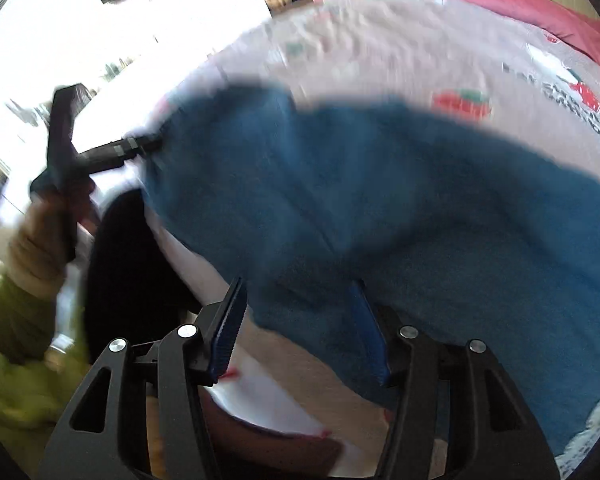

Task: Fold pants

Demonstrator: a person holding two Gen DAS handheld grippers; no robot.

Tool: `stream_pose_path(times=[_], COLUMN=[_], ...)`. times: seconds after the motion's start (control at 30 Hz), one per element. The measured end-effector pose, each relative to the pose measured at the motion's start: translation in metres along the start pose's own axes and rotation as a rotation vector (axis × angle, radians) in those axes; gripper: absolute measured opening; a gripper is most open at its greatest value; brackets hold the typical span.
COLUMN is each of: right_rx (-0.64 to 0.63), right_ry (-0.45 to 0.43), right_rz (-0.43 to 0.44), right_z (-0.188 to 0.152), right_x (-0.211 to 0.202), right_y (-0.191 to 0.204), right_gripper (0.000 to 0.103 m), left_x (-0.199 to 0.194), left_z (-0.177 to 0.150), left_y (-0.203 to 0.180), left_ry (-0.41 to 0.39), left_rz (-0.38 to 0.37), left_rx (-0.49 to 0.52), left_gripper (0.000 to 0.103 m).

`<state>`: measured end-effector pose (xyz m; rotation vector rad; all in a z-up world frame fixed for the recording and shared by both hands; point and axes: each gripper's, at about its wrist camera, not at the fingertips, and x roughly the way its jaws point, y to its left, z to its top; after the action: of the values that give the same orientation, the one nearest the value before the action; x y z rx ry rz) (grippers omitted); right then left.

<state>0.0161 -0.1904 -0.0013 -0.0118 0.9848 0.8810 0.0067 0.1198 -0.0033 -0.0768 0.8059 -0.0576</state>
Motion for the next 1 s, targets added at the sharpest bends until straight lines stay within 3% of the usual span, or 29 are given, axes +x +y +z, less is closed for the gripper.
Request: stream_pose_path(times=[0.13, 0.23, 0.3, 0.37, 0.4, 0.5, 0.67, 0.83, 0.93, 1.0], right_rx=[-0.011, 0.03, 0.02, 0.0, -0.001, -0.01, -0.01, 0.012, -0.002, -0.015], right_ry=[-0.086, -0.002, 0.08, 0.144, 0.179, 0.242, 0.295, 0.301, 0.295, 0.244], right_rz=[-0.071, -0.077, -0.081, -0.088, -0.094, -0.097, -0.142, -0.138, -0.147, -0.169], right_z=[0.058, 0.098, 0.113, 0.118, 0.12, 0.117, 0.115, 0.114, 0.113, 0.118], right_x=[-0.027, -0.004, 0.022, 0.044, 0.055, 0.075, 0.093, 0.095, 0.101, 0.097], right_y=[-0.014, -0.037, -0.044, -0.046, -0.049, -0.049, -0.054, -0.062, -0.059, -0.057], right_gripper=[0.052, 0.051, 0.046, 0.037, 0.035, 0.027, 0.027, 0.027, 0.006, 0.003], left_x=[-0.014, 0.011, 0.028, 0.043, 0.051, 0.054, 0.055, 0.052, 0.053, 0.051], left_z=[0.022, 0.017, 0.006, -0.006, -0.012, -0.017, -0.019, -0.022, -0.02, -0.021], left_y=[-0.032, -0.058, -0.063, -0.065, -0.066, -0.061, -0.056, -0.06, -0.058, -0.057], left_ry=[-0.098, -0.057, -0.007, 0.042, 0.053, 0.051, 0.033, 0.02, 0.016, 0.011], left_rz=[-0.071, -0.096, -0.109, -0.108, -0.063, -0.066, -0.082, -0.082, -0.087, -0.089], left_rx=[0.079, 0.151, 0.149, 0.152, 0.177, 0.184, 0.178, 0.184, 0.181, 0.177], left_gripper=[0.059, 0.059, 0.059, 0.059, 0.058, 0.058, 0.058, 0.058, 0.058, 0.058])
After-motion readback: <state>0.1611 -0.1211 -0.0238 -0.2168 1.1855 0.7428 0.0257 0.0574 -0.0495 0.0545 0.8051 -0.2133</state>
